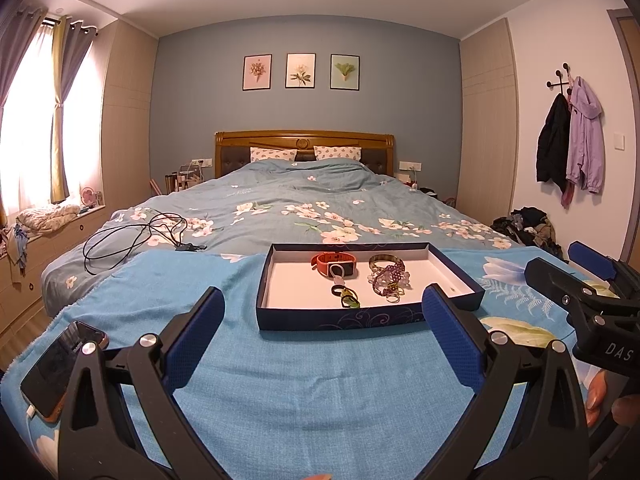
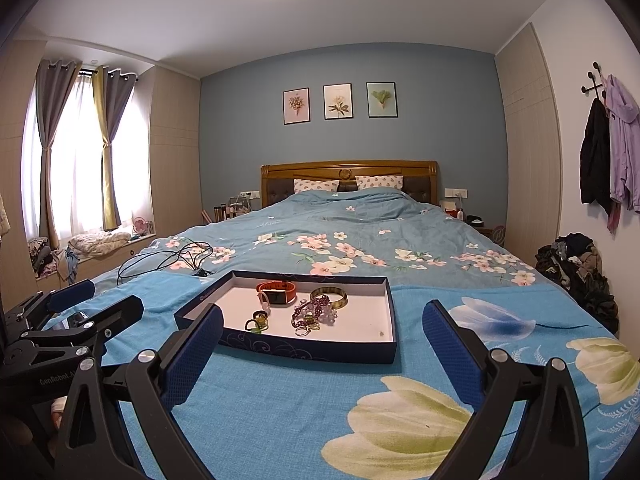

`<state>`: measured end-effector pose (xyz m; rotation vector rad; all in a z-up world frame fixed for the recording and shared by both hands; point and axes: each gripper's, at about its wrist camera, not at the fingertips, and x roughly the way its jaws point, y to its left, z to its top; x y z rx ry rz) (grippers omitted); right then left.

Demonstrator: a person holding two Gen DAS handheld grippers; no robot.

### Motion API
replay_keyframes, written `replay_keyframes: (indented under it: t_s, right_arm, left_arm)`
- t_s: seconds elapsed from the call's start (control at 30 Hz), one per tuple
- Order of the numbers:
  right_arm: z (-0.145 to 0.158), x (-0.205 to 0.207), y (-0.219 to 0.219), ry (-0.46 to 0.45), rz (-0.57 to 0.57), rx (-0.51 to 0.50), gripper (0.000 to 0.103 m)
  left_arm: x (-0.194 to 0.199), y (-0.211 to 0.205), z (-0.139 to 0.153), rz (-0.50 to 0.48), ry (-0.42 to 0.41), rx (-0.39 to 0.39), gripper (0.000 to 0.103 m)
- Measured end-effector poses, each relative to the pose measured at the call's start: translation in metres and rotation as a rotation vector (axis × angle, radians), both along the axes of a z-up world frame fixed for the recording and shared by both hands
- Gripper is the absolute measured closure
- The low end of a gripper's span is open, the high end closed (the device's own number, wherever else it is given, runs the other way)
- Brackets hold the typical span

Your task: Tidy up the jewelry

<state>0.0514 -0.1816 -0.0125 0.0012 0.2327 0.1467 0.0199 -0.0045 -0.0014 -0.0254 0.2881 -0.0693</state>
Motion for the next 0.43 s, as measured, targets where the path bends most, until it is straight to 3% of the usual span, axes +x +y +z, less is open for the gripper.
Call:
replay_keyframes:
  t_s: [0.27,0.43]
  right_arm:
    - [-0.001,0.002,-0.004,0.022,0.012,-0.003,0.007]
    - [-0.006,0.024,-0.037,0.14,-0.018,-0.024,0.007]
  left_arm:
    - [0.003,0.003,-0.002,-0.006,0.015,-0.01,0.006]
    - [0.018,0.015,-0.01,-0.002,0.101,-0.008,0.006]
